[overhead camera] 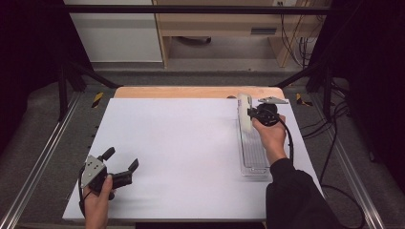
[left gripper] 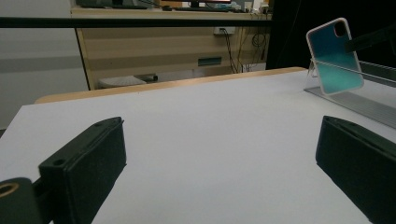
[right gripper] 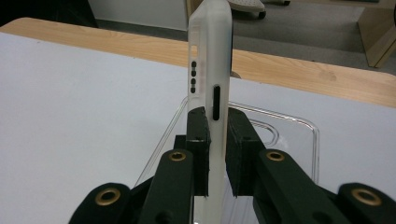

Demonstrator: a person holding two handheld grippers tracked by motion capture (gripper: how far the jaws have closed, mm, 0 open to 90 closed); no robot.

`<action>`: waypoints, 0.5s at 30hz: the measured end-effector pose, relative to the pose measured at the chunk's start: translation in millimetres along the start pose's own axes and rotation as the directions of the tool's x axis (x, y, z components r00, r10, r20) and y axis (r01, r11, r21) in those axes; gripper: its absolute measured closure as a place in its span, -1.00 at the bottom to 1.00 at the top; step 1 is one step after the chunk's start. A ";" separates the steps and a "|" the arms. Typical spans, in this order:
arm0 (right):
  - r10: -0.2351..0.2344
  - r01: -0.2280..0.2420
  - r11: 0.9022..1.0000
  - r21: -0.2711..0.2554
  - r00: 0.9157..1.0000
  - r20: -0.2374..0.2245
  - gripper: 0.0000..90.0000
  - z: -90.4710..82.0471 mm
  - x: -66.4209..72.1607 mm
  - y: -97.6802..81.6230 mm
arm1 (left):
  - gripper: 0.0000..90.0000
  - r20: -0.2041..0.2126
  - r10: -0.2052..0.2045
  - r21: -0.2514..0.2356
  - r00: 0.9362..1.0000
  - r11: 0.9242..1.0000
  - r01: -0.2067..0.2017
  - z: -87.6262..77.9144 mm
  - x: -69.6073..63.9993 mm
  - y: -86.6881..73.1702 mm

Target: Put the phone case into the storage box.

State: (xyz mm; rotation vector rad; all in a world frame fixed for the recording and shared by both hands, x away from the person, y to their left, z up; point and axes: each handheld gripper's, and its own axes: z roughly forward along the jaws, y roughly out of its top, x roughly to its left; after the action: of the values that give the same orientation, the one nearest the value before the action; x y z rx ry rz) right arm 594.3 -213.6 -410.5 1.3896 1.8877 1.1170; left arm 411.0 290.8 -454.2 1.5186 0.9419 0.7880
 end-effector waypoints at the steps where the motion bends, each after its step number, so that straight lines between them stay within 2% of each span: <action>1: 0.000 0.000 1.000 0.001 1.000 -0.001 0.80 0.0 -0.4 0.1 | -0.97 0.000 0.001 0.001 1.000 1.000 -0.001 -0.1 0.2 0.0; 15: 0.010 -0.010 1.000 0.011 1.000 0.014 0.80 0.8 -2.1 1.1 | -0.97 0.000 0.000 0.000 1.000 1.000 0.000 -0.1 0.4 0.0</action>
State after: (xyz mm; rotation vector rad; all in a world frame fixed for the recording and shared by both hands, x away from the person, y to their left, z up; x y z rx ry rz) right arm 596.2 -215.2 -410.1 1.4106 1.8821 1.1009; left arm 411.1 291.1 -454.3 1.5187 0.9422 0.7878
